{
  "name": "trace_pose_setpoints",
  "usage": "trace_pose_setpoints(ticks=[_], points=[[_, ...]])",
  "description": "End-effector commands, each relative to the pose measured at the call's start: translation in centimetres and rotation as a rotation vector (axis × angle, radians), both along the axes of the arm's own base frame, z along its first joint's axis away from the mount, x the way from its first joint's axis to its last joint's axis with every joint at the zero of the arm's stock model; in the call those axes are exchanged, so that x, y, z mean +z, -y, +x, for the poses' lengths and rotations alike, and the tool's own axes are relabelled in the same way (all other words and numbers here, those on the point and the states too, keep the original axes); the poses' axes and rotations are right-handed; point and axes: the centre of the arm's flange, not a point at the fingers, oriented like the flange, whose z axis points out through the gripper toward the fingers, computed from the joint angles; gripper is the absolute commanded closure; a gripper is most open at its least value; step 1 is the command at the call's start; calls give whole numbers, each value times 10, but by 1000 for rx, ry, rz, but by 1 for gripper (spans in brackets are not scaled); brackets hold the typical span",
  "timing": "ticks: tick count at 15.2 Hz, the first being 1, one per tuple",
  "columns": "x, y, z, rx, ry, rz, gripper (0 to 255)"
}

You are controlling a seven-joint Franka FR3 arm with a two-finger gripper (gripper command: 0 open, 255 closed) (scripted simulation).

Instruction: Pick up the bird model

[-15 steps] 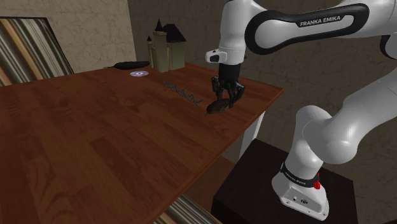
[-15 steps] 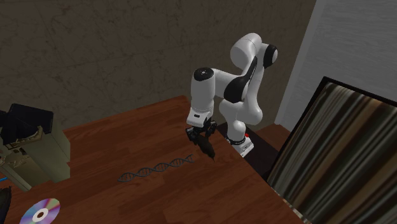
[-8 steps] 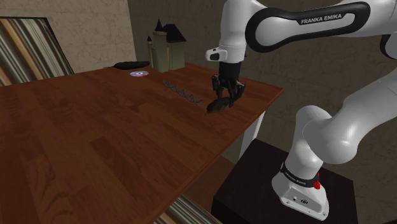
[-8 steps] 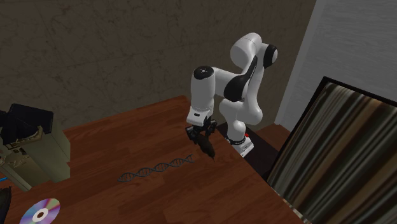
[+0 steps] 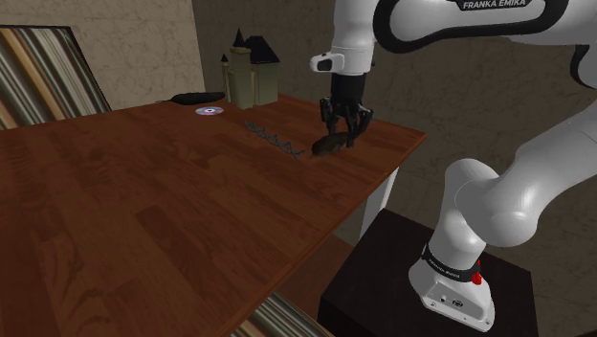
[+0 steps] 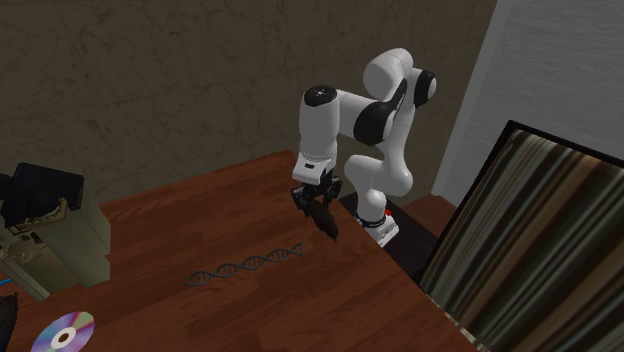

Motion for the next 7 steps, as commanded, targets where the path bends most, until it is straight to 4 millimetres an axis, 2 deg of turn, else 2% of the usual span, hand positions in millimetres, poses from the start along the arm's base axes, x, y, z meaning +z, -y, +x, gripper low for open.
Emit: trace_pose_setpoints(ticks=[1, 5, 7], points=[[10, 0, 0, 0, 0, 0, 255], [32, 0, 0, 0, 0, 0, 255], [32, 0, 0, 0, 0, 0, 255]])
